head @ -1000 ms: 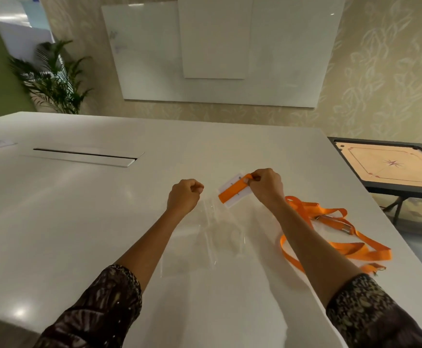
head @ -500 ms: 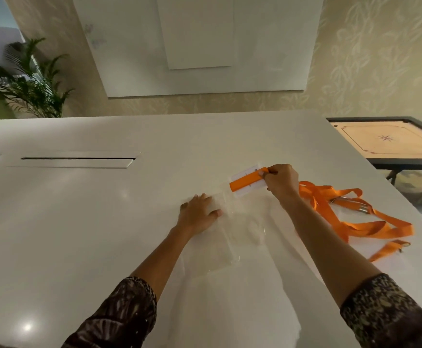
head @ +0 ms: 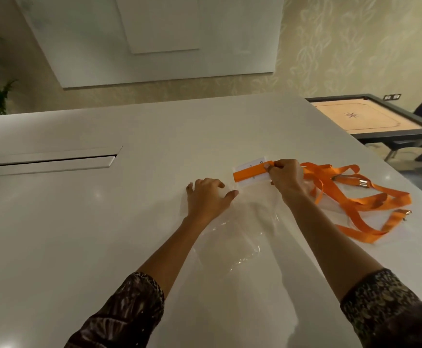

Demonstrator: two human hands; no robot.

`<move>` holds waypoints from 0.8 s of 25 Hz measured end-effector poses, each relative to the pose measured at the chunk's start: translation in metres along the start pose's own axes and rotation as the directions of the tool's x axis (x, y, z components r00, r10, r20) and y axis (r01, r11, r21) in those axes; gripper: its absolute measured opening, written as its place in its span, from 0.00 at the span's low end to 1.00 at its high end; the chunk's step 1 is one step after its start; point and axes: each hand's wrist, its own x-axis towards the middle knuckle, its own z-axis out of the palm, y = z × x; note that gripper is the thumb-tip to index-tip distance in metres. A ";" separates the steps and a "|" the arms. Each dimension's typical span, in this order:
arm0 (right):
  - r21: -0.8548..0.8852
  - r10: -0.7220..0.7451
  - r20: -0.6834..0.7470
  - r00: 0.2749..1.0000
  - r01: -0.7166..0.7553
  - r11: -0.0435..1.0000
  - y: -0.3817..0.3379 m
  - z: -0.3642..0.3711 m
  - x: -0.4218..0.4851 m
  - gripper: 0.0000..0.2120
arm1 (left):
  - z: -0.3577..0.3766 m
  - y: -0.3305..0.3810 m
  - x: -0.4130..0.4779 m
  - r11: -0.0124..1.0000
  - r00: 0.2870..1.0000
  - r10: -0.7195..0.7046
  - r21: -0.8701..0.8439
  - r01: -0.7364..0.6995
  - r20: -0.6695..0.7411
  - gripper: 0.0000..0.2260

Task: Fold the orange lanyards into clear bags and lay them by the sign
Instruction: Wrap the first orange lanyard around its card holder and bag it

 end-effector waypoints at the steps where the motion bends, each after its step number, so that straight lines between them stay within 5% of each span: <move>1: -0.013 0.014 -0.020 1.000 -0.015 1.000 0.002 -0.001 -0.001 0.11 | 0.000 0.004 0.001 0.999 1.000 0.001 0.046 0.000 -0.026 0.25; 6: -0.100 0.031 -0.128 0.991 -0.044 0.994 0.012 -0.007 -0.005 0.12 | 0.007 0.017 0.004 0.981 1.000 -0.016 0.195 0.010 0.027 0.26; 10: -0.076 0.035 -0.161 0.986 -0.047 0.996 0.015 -0.010 -0.005 0.09 | 0.003 0.009 0.005 0.990 0.997 -0.065 0.124 0.060 0.044 0.20; 20: 0.028 0.033 -0.020 0.999 -0.033 0.999 0.001 0.001 -0.008 0.10 | -0.014 -0.003 0.010 0.957 0.951 -0.285 0.085 0.276 0.118 0.13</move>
